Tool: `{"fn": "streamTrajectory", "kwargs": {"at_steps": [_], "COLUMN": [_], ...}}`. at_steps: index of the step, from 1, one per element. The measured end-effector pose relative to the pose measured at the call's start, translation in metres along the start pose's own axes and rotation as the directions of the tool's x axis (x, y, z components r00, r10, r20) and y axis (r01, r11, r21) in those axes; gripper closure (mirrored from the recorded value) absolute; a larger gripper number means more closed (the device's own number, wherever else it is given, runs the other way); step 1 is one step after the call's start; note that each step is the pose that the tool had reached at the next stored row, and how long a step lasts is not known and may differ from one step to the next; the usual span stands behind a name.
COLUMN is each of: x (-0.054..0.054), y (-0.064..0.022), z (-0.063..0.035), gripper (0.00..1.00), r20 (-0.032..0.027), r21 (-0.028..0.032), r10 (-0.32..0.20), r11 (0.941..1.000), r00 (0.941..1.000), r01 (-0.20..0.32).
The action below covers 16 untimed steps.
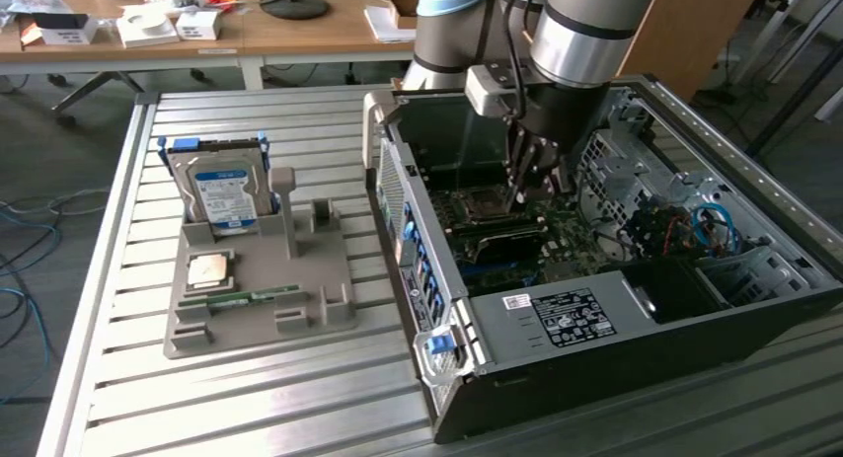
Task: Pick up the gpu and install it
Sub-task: 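Press down on the gpu until it lock into place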
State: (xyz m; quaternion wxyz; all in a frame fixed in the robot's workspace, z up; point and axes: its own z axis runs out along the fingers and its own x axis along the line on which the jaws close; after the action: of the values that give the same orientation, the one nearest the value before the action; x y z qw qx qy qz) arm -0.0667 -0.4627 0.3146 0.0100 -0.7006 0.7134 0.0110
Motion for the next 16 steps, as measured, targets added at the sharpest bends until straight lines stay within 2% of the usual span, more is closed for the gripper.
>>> {"fn": "streamTrajectory", "kwargs": {"at_steps": [10,16], "x": [0.0,0.0], "y": [0.0001,0.0001], "z": [0.0113,0.0128], "gripper": [0.89,0.89], "r20": [0.0,-0.0002], "r21": [0.0,-0.0001], "r10": [0.0,0.0], "r11": [1.0,1.0], "r00": [1.0,1.0], "r01": [0.0,0.0]}}
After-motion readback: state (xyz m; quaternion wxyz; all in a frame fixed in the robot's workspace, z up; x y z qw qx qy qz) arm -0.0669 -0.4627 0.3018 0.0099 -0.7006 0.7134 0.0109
